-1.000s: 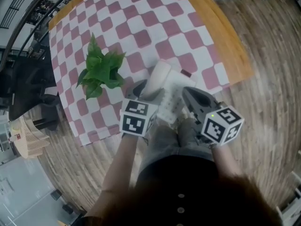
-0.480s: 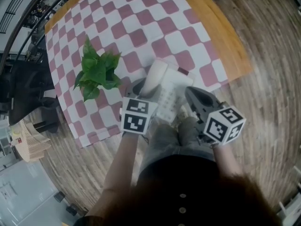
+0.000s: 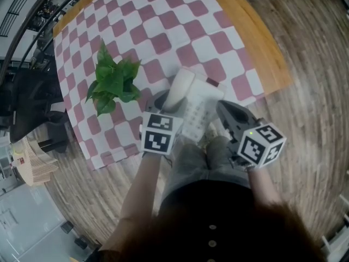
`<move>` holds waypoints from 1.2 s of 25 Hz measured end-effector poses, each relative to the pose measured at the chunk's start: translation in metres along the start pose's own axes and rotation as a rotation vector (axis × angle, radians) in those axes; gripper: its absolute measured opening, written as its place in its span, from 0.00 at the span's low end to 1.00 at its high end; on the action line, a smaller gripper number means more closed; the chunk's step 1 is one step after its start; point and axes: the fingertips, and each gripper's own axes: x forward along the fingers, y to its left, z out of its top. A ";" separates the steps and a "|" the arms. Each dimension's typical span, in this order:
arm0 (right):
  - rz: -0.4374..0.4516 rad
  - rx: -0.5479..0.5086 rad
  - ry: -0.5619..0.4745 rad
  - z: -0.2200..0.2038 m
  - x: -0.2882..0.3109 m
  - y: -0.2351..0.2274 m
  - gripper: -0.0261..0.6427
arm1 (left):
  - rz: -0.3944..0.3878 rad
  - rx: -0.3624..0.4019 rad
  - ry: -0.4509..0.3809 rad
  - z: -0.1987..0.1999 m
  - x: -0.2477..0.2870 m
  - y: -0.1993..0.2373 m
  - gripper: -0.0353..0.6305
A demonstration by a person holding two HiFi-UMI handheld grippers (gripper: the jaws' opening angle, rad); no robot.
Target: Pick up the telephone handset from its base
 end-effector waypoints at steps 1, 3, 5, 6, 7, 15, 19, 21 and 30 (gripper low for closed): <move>0.001 0.002 -0.003 0.001 -0.001 -0.001 0.05 | 0.000 0.000 0.001 0.000 0.000 0.000 0.38; 0.001 0.002 -0.005 0.002 -0.002 -0.002 0.06 | 0.000 -0.001 0.003 0.000 0.000 0.000 0.38; 0.002 0.000 -0.006 0.002 -0.003 -0.002 0.06 | -0.002 -0.002 0.004 0.001 0.000 0.000 0.38; 0.003 -0.002 -0.007 0.003 -0.003 -0.002 0.05 | -0.003 -0.004 0.004 0.001 -0.001 0.000 0.38; 0.004 -0.004 -0.007 0.004 -0.003 -0.001 0.06 | -0.005 -0.006 0.004 0.002 -0.001 -0.001 0.38; 0.004 -0.041 -0.032 0.021 -0.007 0.003 0.06 | -0.017 -0.016 -0.009 0.006 -0.006 -0.003 0.38; 0.002 -0.052 -0.040 0.026 -0.010 0.004 0.06 | -0.013 -0.017 -0.020 0.009 -0.009 -0.002 0.38; 0.009 -0.060 -0.040 0.029 -0.010 0.007 0.05 | -0.011 -0.022 -0.028 0.011 -0.011 -0.002 0.38; 0.051 -0.119 -0.060 0.046 -0.008 0.025 0.06 | 0.009 -0.029 -0.101 0.031 -0.031 0.001 0.38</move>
